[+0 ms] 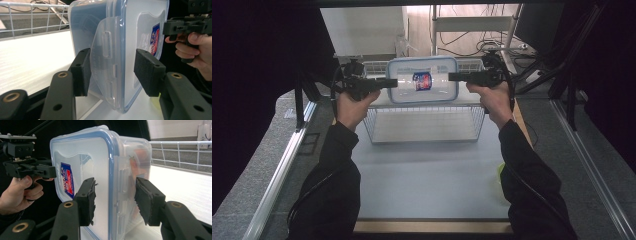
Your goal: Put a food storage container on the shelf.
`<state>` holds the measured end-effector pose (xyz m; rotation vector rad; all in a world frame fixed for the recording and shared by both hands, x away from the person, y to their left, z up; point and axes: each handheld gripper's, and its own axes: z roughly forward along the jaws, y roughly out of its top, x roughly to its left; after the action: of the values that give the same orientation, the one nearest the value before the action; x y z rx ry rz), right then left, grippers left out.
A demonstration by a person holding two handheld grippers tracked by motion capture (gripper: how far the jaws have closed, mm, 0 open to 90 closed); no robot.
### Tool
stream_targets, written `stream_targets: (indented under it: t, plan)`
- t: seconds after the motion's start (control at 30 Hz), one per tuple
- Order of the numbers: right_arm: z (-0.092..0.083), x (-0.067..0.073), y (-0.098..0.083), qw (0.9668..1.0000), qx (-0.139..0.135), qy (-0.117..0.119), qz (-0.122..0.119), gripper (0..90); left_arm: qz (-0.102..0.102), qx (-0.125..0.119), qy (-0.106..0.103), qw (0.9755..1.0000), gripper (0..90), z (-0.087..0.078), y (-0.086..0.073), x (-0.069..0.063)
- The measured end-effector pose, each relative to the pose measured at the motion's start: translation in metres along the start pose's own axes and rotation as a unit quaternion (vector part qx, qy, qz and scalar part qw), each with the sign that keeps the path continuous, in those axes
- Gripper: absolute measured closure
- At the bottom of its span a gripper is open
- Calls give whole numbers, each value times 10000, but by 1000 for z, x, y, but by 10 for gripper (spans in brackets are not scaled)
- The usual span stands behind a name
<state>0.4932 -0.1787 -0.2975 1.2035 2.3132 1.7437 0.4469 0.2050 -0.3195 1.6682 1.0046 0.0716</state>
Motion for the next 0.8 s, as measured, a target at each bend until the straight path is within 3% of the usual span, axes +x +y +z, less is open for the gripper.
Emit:
stream_targets:
  t: [0.2, 0.4, 0.53, 0.6, 0.67, 0.8]
  plan:
    - [1, -2, 0, 10000, -43, -39, -48, 511, 355, -55, 149, 9992, 460, 2, -1, -2]
    - [2, -2, 0, 9999, -110, -60, -112, 508, 581, -117, 276, 9979, 441, 3, -5, -4]
    - [2, 3, 1, 9991, -46, -326, -284, 498, 687, -78, 393, 9968, 416, 5, -5, -5]
    - [5, 5, 0, 9983, 42, -402, -414, 498, 696, -32, 434, 9966, 393, 7, -6, -6]
    - [10, 7, -1, 9963, 172, -653, -527, 483, 638, -33, 413, 9971, 373, 8, -6, -5]
    - [13, 4, -2, 9971, 173, -603, -424, 498, 558, -55, 469, 9973, 366, 8, -4, -2]
